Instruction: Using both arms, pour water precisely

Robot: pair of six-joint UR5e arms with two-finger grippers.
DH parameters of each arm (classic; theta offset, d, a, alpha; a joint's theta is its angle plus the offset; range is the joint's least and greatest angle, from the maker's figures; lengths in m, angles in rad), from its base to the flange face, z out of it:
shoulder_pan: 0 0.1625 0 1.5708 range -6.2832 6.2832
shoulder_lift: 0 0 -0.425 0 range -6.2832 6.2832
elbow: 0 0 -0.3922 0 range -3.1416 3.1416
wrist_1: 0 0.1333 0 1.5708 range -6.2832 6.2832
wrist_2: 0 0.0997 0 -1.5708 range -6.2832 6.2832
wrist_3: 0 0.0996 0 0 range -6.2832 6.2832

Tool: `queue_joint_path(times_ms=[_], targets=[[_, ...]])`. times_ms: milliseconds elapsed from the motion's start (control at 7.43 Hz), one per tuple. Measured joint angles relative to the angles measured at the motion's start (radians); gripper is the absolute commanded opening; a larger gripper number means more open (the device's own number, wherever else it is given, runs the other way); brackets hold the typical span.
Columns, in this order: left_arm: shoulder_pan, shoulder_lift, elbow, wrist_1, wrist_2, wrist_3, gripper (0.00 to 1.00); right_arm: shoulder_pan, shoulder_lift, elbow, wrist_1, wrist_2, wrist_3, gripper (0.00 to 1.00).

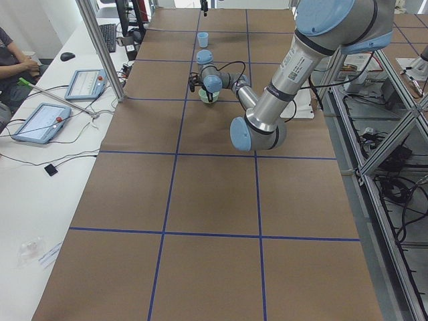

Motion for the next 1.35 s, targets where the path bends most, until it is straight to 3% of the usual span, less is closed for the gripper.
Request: queue_joint_path(times_ms=[269, 538, 808, 1077, 1346], targets=[[0.005, -0.013, 0.017, -0.008, 0.001, 0.000, 0.99, 0.000, 0.000, 0.000, 0.000, 0.000, 0.000, 1.00], [-0.012, -0.030, -0.015, -0.011, 0.001, -0.006, 0.99, 0.000, 0.004, 0.004, 0.005, -0.001, 0.000, 1.00], [-0.064, -0.021, -0.114, 0.001, 0.001, -0.033, 1.00, 0.000, -0.003, -0.005, 0.090, -0.001, 0.001, 1.00], [-0.111, 0.055, -0.223, 0.019, -0.001, -0.058, 1.00, 0.000, -0.086, -0.002, 0.315, 0.000, 0.038, 1.00], [-0.146, 0.150, -0.289, 0.020, -0.004, -0.007, 1.00, -0.004, -0.202, -0.004, 0.642, 0.004, 0.167, 1.00]])
